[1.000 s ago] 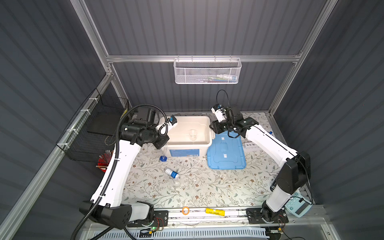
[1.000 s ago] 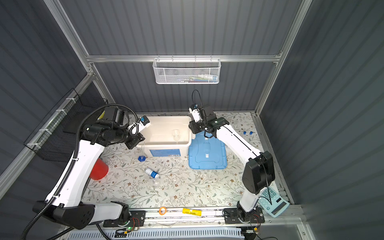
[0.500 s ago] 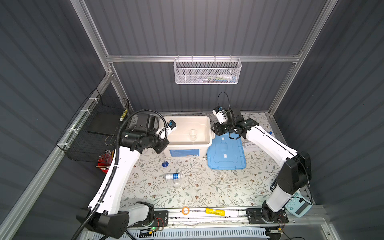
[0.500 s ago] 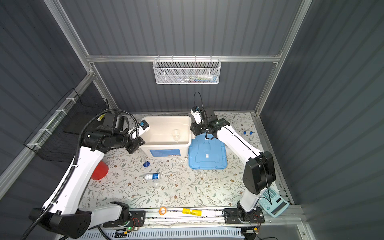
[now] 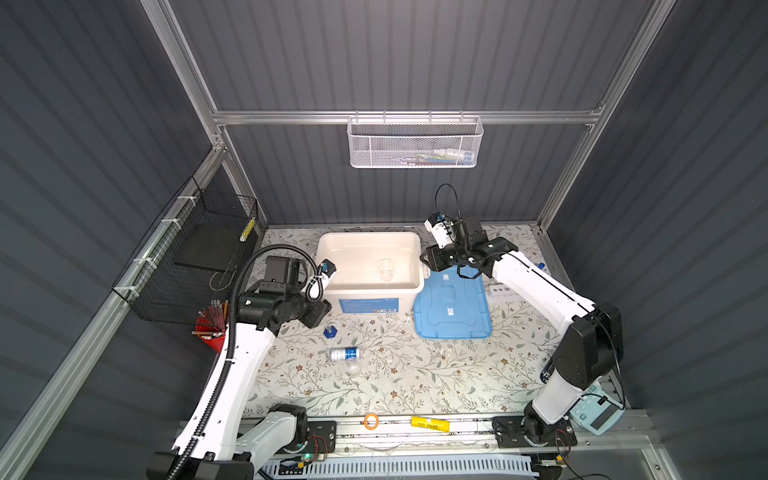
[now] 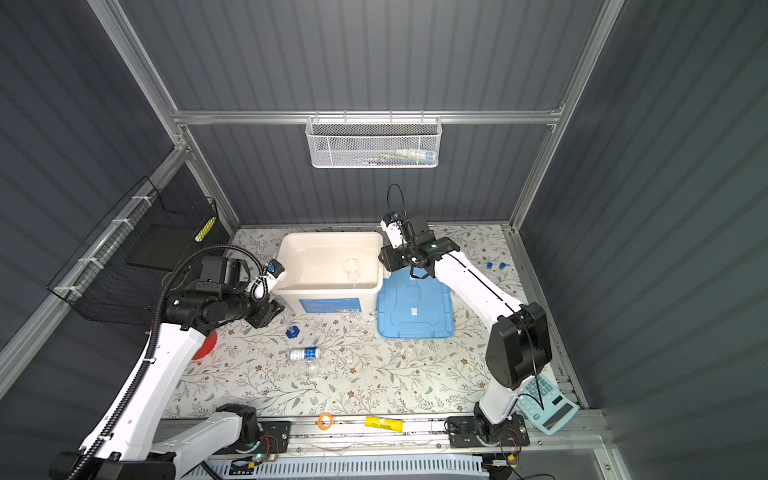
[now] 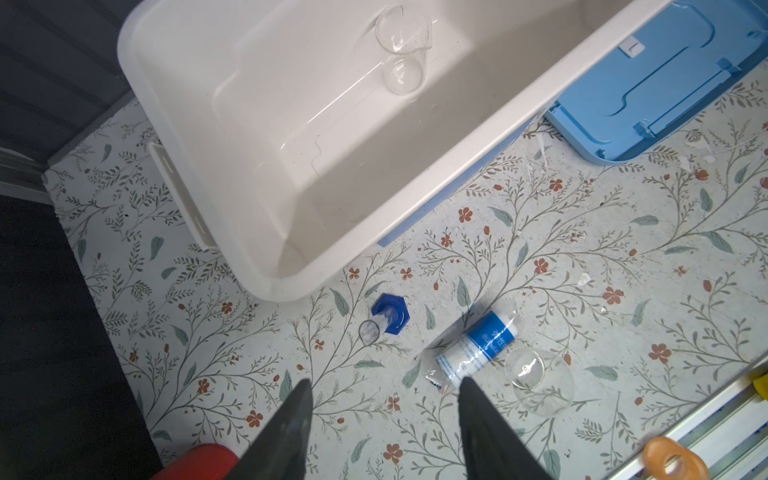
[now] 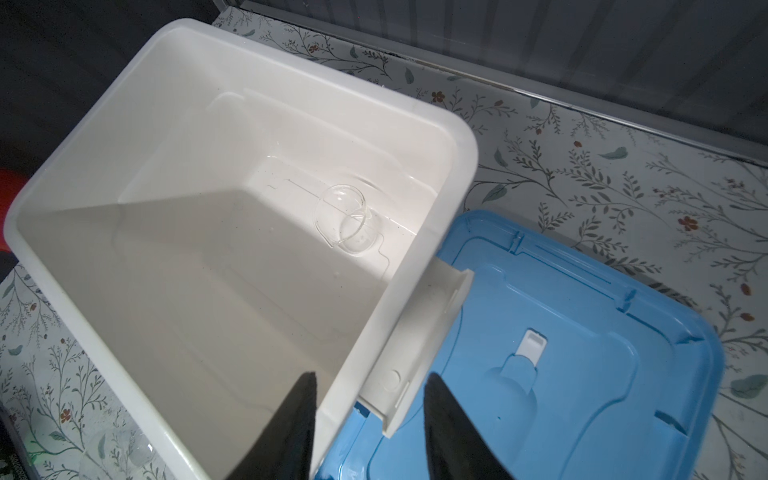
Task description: Organize the chemistry lab equipment
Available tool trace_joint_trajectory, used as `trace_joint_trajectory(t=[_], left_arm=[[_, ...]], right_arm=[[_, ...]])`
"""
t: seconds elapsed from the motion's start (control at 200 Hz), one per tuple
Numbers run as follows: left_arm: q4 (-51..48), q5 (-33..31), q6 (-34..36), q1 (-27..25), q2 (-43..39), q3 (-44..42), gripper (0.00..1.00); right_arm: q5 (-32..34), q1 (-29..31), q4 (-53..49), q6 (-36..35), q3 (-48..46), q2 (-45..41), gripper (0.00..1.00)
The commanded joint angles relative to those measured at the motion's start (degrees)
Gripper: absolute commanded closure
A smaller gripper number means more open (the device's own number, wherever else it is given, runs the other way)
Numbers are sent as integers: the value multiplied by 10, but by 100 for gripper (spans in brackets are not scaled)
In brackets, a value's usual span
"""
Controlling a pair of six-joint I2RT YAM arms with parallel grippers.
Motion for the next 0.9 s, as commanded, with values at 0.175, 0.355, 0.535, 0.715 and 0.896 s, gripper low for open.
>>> trace_joint_trajectory(t=[0.175,0.355,0.535,0.715,0.896], left_arm=[[37,-4,-10,32,-13,-81,39],[56,-1,12,34,17,-89,40],[69,9,27,35,50,-90,46],[84,9,36,37,74,-94,52],[90,17,40,39,94,-90,62]], right_arm=[[-4,0,3,4,-16,-20,56],[-2,0,5,5,-17,-18,56],[2,0,9,5,-21,-15,56],[5,-2,11,3,-21,-11,56],[6,-3,11,2,-21,-7,56]])
